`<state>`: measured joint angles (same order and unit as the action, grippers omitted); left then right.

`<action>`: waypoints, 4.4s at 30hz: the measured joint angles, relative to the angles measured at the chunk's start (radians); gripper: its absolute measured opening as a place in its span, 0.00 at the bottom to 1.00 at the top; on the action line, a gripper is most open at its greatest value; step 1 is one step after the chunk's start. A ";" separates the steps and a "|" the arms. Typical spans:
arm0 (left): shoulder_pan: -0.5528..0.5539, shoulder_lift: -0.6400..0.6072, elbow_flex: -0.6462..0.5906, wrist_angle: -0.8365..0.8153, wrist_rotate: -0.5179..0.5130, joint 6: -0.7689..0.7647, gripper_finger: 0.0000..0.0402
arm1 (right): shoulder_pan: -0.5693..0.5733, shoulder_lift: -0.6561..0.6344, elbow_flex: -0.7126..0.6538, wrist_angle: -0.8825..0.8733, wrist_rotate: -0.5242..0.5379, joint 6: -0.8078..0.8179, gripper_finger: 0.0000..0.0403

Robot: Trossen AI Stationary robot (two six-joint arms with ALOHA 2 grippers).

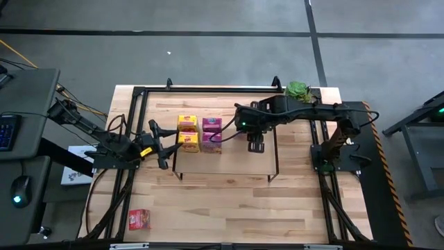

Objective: Stack cereal on shelf
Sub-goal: Put the right red cereal box on the shelf, then put the red cereal box on the shelf

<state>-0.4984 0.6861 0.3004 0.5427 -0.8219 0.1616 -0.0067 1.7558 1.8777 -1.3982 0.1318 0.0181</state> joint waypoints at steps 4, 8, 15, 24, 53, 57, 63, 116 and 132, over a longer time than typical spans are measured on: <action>0.000 0.000 0.000 0.014 0.009 0.000 0.55 | 0.001 0.006 -0.004 0.012 -0.017 -0.002 0.52; 0.000 0.000 0.000 0.015 0.009 0.000 0.55 | 0.001 0.004 -0.004 0.018 -0.027 -0.024 0.60; -0.001 0.000 0.000 0.055 0.009 0.023 0.55 | 0.001 0.003 -0.003 0.045 0.002 -0.081 0.63; -0.001 0.000 0.000 0.062 0.009 0.024 0.55 | 0.001 -0.004 -0.001 0.045 0.015 -0.132 0.63; -0.001 -0.004 0.000 0.140 0.230 -0.001 0.55 | 0.017 -0.274 0.000 0.297 -0.103 -0.049 0.63; -0.001 -0.009 0.000 0.167 0.372 -0.027 0.55 | 0.076 -0.309 -0.076 0.336 -0.067 -0.037 0.63; -0.033 -0.018 0.000 0.183 0.474 -0.020 0.55 | 0.146 -0.462 -0.391 0.529 0.051 0.002 0.63; -0.745 0.636 0.838 -1.277 0.602 -0.678 0.55 | 0.341 -0.864 -1.207 1.417 0.059 0.001 0.63; -0.836 0.686 0.838 -1.193 0.510 -0.555 0.55 | 0.341 -0.828 -1.207 1.418 0.059 0.008 0.63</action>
<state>-1.3344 1.3724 1.1386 -0.6499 -0.3114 -0.3934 0.3347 0.9279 0.6712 0.0201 0.1913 0.0257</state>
